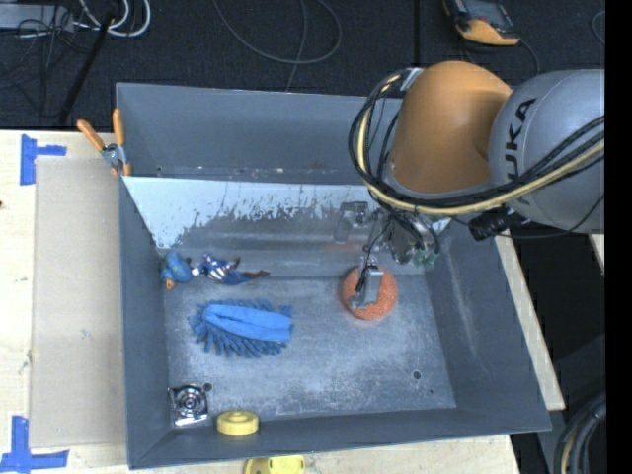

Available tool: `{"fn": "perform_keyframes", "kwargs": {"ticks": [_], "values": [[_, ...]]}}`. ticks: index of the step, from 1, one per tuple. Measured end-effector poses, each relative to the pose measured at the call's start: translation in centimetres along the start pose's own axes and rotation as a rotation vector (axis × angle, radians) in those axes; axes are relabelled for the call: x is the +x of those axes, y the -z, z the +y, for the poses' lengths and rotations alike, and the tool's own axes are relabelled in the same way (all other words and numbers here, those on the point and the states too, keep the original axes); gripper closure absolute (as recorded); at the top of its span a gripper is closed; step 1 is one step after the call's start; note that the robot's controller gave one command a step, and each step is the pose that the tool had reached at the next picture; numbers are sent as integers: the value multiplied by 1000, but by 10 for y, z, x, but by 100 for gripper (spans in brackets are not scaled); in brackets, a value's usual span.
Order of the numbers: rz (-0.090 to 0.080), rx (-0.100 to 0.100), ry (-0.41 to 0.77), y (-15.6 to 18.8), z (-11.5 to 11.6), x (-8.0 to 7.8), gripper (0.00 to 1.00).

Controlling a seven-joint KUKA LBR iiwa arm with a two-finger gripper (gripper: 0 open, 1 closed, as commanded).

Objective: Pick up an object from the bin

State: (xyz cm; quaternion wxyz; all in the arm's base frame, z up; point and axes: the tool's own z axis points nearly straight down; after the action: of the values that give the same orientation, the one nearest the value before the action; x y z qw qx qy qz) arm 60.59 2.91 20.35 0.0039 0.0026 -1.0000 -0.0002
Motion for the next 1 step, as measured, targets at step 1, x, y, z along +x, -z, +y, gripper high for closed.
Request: {"fn": "perform_keyframes", "kwargs": {"ticks": [1], "values": [[-7, 0, 0, 5, 0, -1, 0]]}}
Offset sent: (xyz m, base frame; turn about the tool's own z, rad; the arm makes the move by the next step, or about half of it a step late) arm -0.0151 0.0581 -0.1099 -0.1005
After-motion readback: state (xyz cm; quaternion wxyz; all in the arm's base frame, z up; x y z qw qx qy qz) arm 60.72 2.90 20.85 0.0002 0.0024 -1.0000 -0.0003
